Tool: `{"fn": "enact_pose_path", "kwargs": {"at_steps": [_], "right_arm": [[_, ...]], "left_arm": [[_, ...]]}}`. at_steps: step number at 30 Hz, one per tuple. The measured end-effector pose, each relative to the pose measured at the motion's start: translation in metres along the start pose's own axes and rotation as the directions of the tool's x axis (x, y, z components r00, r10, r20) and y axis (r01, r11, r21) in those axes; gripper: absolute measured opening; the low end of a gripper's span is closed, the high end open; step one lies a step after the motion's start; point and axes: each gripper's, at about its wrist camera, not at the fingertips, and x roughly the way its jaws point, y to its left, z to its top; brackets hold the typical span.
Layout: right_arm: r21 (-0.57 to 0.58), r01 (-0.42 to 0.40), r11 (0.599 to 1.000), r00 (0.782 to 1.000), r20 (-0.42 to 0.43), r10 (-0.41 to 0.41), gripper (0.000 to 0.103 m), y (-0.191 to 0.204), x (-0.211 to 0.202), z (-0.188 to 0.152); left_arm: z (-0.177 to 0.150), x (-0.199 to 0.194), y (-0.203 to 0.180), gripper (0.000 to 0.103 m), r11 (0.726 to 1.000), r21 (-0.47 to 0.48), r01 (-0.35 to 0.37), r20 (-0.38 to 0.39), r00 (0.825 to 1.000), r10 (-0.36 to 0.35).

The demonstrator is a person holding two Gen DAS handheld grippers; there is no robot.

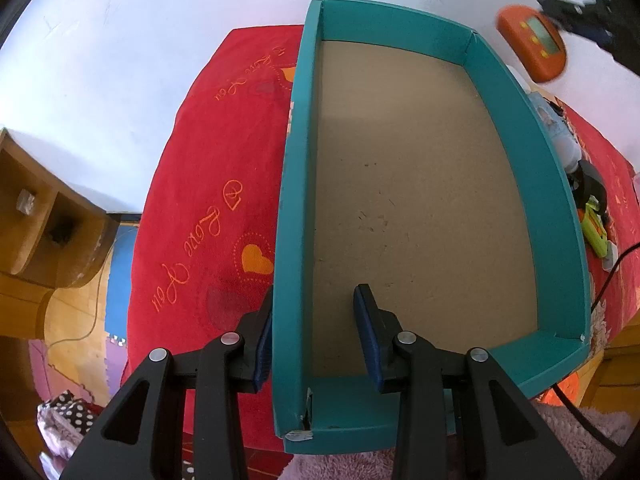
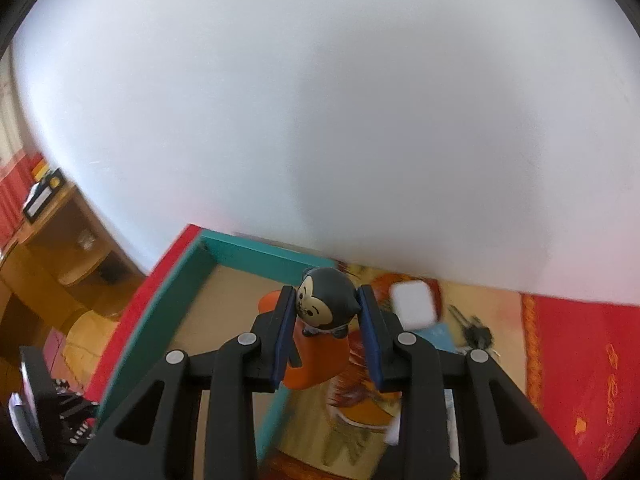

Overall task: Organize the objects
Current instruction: 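Carry the orange timer into the teal box and release it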

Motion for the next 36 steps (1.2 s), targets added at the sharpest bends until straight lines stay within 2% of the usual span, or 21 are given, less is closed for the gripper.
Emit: {"fn": "enact_pose_path", "kwargs": {"at_steps": [7, 17, 23, 28, 31, 34, 36], "right_arm": [[-0.118, -0.049, 0.992, 0.998, -0.04, 0.045, 0.03, 0.043, 0.028, 0.014], [-0.315, -0.058, 0.947, 0.994, -0.102, 0.027, 0.03, 0.093, 0.09, 0.02], [-0.457, -0.054, 0.888, 0.993, -0.117, 0.0, 0.03, 0.126, 0.121, 0.017], [-0.585, -0.015, 0.811, 0.997, -0.074, -0.035, 0.03, 0.147, 0.135, 0.011], [-0.627, -0.004, 0.779, 0.997, -0.058, -0.042, 0.03, 0.153, 0.137, 0.008], [-0.643, 0.004, 0.766, 0.998, -0.045, -0.044, 0.03, 0.157, 0.137, 0.005], [-0.635, -0.003, 0.773, 0.998, -0.053, -0.04, 0.03, 0.159, 0.138, 0.006]], "left_arm": [[0.001, 0.0, 0.0, 0.037, 1.0, 0.006, 0.005, -0.001, 1.0, -0.005], [-0.002, -0.002, 0.0, 0.037, 1.0, 0.021, 0.022, 0.01, 1.0, -0.022], [0.0, -0.001, 0.001, 0.037, 0.999, 0.031, 0.023, 0.015, 1.0, -0.023], [-0.001, -0.002, 0.0, 0.037, 0.999, 0.039, 0.026, 0.017, 0.999, -0.027], [-0.002, -0.002, 0.0, 0.037, 0.999, 0.043, 0.029, 0.017, 0.999, -0.03], [-0.003, -0.002, 0.001, 0.037, 0.998, 0.045, 0.032, 0.016, 0.999, -0.033], [-0.003, -0.002, 0.0, 0.037, 0.998, 0.047, 0.033, 0.015, 0.999, -0.034]]}}
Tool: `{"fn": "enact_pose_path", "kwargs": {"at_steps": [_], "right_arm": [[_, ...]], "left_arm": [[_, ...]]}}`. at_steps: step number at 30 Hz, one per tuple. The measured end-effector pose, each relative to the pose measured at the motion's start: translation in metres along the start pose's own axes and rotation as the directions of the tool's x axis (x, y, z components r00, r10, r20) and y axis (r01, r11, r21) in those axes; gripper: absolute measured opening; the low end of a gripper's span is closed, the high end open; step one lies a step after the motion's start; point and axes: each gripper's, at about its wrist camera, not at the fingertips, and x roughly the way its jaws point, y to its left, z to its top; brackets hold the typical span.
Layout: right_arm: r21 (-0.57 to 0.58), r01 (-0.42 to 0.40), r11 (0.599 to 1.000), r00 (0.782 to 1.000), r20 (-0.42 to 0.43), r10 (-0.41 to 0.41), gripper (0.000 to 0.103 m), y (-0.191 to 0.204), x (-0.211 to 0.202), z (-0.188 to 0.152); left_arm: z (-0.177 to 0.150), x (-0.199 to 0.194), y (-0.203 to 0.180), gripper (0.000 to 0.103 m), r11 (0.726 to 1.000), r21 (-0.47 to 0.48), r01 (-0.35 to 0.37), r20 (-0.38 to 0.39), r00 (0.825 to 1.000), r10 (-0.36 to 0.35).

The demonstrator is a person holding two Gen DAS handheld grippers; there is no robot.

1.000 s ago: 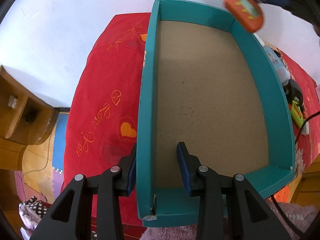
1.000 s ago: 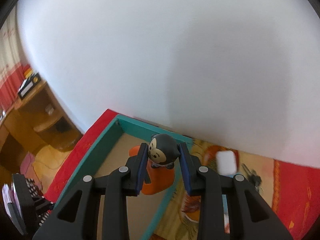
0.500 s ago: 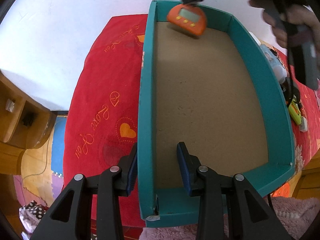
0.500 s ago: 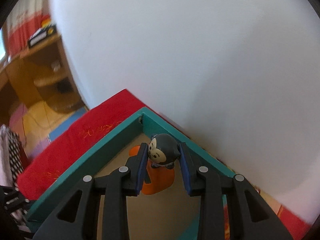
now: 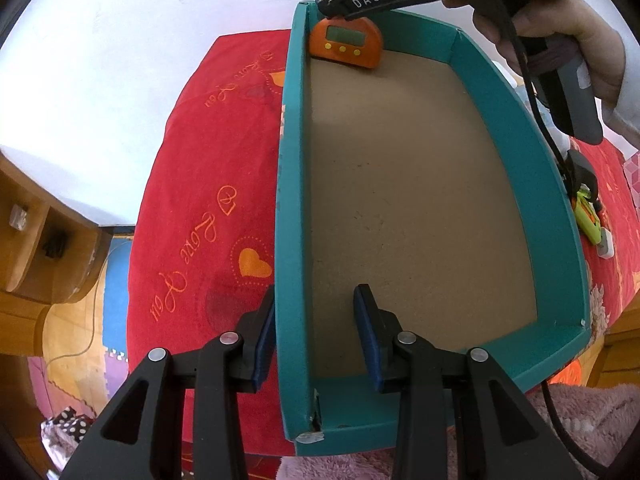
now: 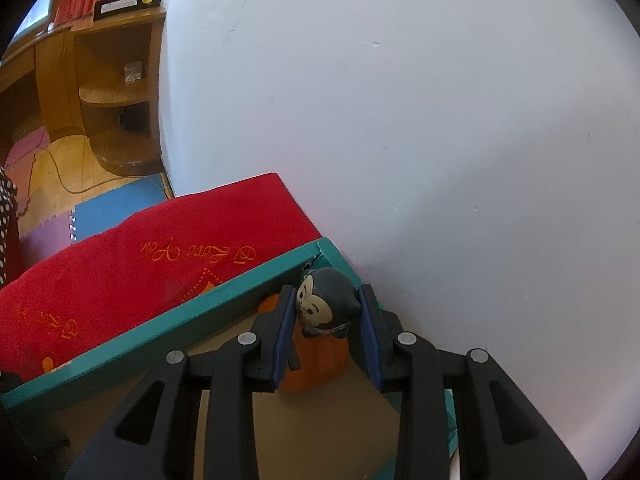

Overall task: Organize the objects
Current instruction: 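Carry the orange timer into the teal box and release it, then withdraw the right gripper from the box back over the items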

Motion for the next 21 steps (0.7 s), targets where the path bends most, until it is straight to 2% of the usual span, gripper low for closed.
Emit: {"fn": "enact_pose_path", "kwargs": {"at_steps": [4, 7, 8, 13, 15, 21], "right_arm": [[0.07, -0.058, 0.996, 0.998, -0.022, 0.06, 0.032, -0.005, 0.0, 0.003], [0.146, -0.08, 0.986, 0.996, -0.022, 0.084, 0.045, -0.014, -0.003, 0.001], [0.172, -0.093, 0.981, 0.995, -0.02, 0.098, 0.047, -0.018, -0.006, 0.0], [0.308, -0.142, 0.941, 0.989, 0.01, 0.146, 0.048, -0.044, -0.029, -0.007], [0.356, -0.156, 0.922, 0.987, 0.021, 0.159, 0.048, -0.053, -0.039, -0.012], [0.531, -0.196, 0.825, 0.979, 0.056, 0.196, 0.048, -0.081, -0.073, -0.042]], "left_arm": [[0.0, -0.001, 0.0, 0.037, 1.0, 0.004, 0.002, -0.002, 1.0, -0.002], [0.001, 0.0, -0.001, 0.037, 1.0, 0.003, 0.001, -0.002, 1.0, -0.001], [0.001, 0.0, -0.001, 0.037, 1.0, 0.003, 0.001, -0.002, 1.0, -0.001], [0.001, 0.0, -0.001, 0.037, 1.0, 0.002, 0.003, -0.001, 1.0, -0.003], [0.001, 0.0, -0.001, 0.037, 1.0, 0.0, 0.005, -0.001, 1.0, -0.005], [0.002, 0.0, -0.001, 0.037, 1.0, 0.0, 0.005, 0.0, 1.0, -0.005]]}}
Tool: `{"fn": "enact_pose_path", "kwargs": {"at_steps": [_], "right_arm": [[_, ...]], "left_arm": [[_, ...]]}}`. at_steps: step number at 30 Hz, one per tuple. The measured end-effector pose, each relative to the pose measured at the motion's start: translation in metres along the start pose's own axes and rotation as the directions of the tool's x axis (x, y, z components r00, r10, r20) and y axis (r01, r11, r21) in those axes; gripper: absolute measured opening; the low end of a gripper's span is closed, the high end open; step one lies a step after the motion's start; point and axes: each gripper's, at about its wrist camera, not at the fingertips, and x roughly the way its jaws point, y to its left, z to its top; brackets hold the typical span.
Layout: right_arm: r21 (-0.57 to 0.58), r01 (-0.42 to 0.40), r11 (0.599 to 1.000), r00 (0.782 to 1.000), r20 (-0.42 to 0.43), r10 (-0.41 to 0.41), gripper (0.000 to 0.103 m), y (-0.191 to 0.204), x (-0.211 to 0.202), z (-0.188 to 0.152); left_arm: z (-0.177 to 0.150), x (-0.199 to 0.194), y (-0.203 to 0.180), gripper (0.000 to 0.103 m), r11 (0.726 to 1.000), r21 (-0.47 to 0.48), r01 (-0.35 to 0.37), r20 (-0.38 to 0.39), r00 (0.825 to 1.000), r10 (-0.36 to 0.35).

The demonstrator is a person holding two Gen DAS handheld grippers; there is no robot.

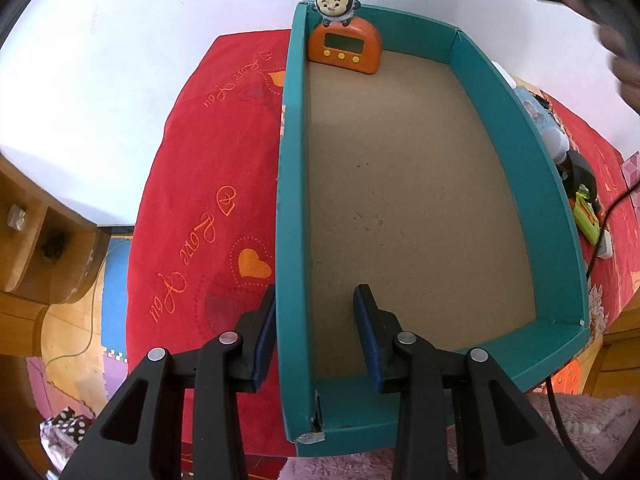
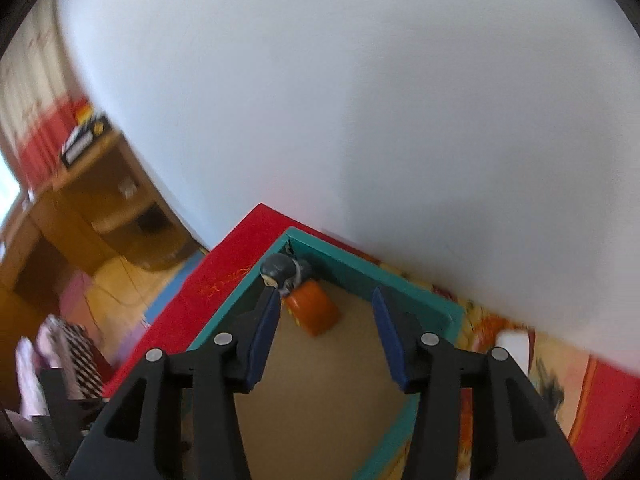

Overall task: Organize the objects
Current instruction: 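Withdraw the right gripper from the box back over the items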

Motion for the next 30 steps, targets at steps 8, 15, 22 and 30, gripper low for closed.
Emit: {"fn": "enact_pose_path", "kwargs": {"at_steps": [8, 15, 22, 30], "right_arm": [[0.184, -0.003, 0.983, 1.0, -0.003, 0.004, 0.05, -0.042, -0.052, -0.042], [0.31, 0.061, 0.949, 0.998, -0.019, -0.058, 0.051, -0.074, -0.08, -0.092], [0.399, 0.124, 0.908, 0.992, -0.071, -0.105, 0.052, -0.094, -0.097, -0.145], [0.455, 0.225, 0.862, 0.972, -0.161, -0.169, 0.053, -0.107, -0.101, -0.201]], "left_arm": [[-0.001, 0.0, 0.001, 0.037, 1.0, 0.003, 0.0, 0.0, 1.0, 0.0], [0.0, 0.0, 0.001, 0.037, 1.0, 0.003, 0.0, 0.0, 1.0, 0.0], [-0.002, 0.0, 0.005, 0.037, 1.0, 0.002, 0.001, 0.005, 1.0, -0.001], [-0.004, 0.0, 0.007, 0.037, 1.0, 0.003, 0.002, 0.006, 1.0, -0.002]]}}
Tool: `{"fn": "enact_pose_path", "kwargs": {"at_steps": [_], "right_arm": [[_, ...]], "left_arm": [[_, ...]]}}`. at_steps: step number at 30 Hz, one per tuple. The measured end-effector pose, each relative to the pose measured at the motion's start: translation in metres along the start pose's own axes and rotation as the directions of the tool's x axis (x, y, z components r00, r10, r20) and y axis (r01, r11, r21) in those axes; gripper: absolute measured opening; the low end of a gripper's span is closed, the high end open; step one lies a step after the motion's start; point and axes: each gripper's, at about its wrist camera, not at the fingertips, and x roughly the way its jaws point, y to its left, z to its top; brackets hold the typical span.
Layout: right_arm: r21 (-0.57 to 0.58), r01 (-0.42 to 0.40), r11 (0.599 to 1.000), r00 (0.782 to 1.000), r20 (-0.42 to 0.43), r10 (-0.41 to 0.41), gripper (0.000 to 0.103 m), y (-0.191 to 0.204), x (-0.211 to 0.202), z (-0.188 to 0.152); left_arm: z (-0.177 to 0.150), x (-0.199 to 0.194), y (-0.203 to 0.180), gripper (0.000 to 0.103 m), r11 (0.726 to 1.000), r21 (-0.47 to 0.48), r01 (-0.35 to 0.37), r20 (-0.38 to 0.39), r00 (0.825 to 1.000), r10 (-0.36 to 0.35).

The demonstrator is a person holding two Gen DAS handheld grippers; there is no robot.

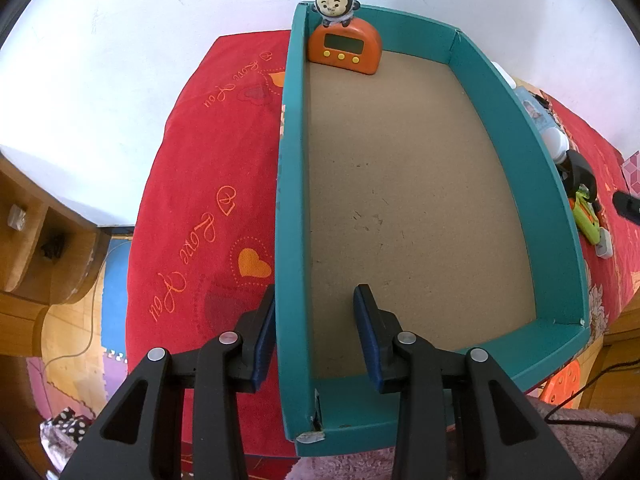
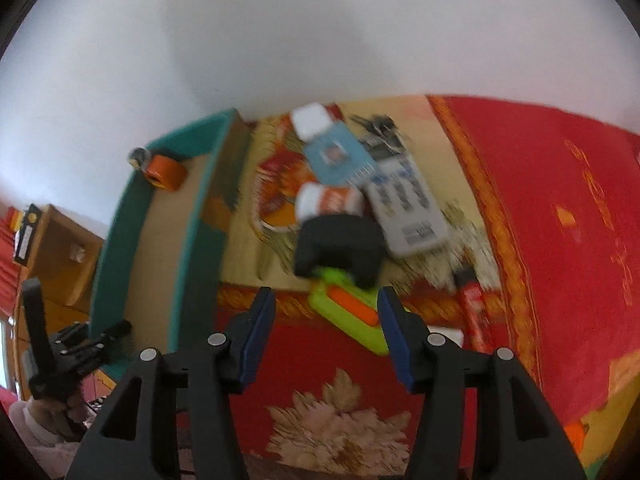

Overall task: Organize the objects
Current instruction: 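Withdraw the right gripper from the box back over the items, then grasp the black spirit level by its handle with the right gripper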

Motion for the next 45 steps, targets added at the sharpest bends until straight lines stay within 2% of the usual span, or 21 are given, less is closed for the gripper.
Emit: {"fn": "enact_pose_path", "kwargs": {"at_steps": [7, 14, 17, 24, 31, 35, 39, 45], "right_arm": [[0.039, 0.013, 0.999, 1.0, -0.003, -0.013, 0.054, -0.01, 0.004, -0.008], [0.042, 0.03, 0.999, 0.999, 0.03, -0.031, 0.073, -0.002, 0.008, -0.002], [0.046, 0.065, 0.997, 0.997, 0.048, -0.067, 0.078, 0.004, 0.016, -0.002], [0.02, 0.174, 0.985, 0.982, 0.072, -0.175, 0.079, 0.023, 0.042, -0.006], [0.059, 0.253, 0.966, 0.963, 0.083, -0.257, 0.079, 0.022, 0.058, -0.003], [0.062, 0.261, 0.963, 0.957, 0.112, -0.267, 0.077, 0.022, 0.059, -0.001], [0.035, 0.283, 0.958, 0.946, 0.154, -0.285, 0.063, 0.027, 0.051, -0.002], [0.013, 0.291, 0.957, 0.937, 0.198, -0.288, 0.062, 0.034, 0.033, -0.001]], "left_arm": [[0.0, 0.0, 0.0, 0.037, 1.0, 0.0, 0.0, 0.0, 1.0, 0.0], [0.001, 0.001, 0.0, 0.037, 1.0, -0.002, -0.001, 0.0, 1.0, 0.001], [0.002, 0.001, -0.001, 0.037, 1.0, -0.002, -0.001, 0.0, 1.0, 0.001], [0.005, 0.002, -0.006, 0.037, 1.0, 0.006, -0.003, 0.001, 1.0, 0.003], [0.005, 0.002, -0.007, 0.037, 1.0, 0.021, -0.001, 0.003, 1.0, 0.001], [0.004, 0.002, -0.007, 0.037, 1.0, 0.025, 0.0, 0.003, 1.0, 0.0], [0.004, 0.002, -0.007, 0.037, 1.0, 0.025, 0.0, 0.003, 1.0, 0.0], [0.003, 0.002, -0.006, 0.037, 1.0, 0.022, 0.002, 0.001, 1.0, -0.002]]}}
